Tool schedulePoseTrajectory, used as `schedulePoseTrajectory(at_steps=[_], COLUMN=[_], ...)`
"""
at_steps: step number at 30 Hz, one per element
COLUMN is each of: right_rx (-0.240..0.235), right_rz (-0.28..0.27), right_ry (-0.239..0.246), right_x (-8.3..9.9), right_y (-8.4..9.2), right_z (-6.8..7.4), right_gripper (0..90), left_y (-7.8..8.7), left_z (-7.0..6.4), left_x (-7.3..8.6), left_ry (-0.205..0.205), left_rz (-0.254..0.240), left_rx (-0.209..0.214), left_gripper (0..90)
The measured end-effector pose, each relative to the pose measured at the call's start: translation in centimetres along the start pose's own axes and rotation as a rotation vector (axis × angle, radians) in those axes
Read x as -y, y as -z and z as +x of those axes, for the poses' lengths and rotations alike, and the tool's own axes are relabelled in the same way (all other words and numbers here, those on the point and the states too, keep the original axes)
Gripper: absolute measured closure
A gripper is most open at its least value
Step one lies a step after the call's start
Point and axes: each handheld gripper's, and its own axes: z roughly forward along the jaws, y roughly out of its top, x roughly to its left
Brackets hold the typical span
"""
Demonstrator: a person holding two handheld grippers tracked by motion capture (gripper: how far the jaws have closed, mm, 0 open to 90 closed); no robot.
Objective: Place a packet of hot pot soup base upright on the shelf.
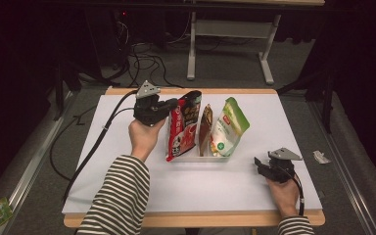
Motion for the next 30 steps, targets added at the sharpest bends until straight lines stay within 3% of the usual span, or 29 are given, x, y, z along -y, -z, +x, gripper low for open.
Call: schedulePoseTrajectory(at_steps=[9, 15, 22, 27, 30], right_rx=[0.001, 0.000, 0.001, 0.001, 0.000], right_rz=[0.006, 0.006, 0.010, 0.008, 0.007], right_ry=[0.002, 0.001, 0.003, 0.003, 0.006], right_x=[0.0, 0.0, 0.0, 0.0, 0.0], right_y=[0.0, 0.0, 0.0, -0.1, -0.1], right_z=[0.1, 0.1, 0.1, 0.1, 0.1], right_gripper=[40.1, 40.0, 40.0, 39.9, 39.9], left_y=[0.3, 0.8, 1.3, 1.5, 1.6], left_z=[0.1, 0.3, -0.2, -0.8, -1.1], left_x=[0.6, 1.4, 3.1, 4.5, 5.6], left_ry=[-0.028, -0.024, -0.045, -0.086, -0.104], left_rz=[0.052, 0.091, 0.164, 0.221, 0.277], left_rx=[-0.015, -0.012, -0.020, -0.026, -0.024], left_gripper=[73.7, 71.1, 68.4, 67.2, 68.0])
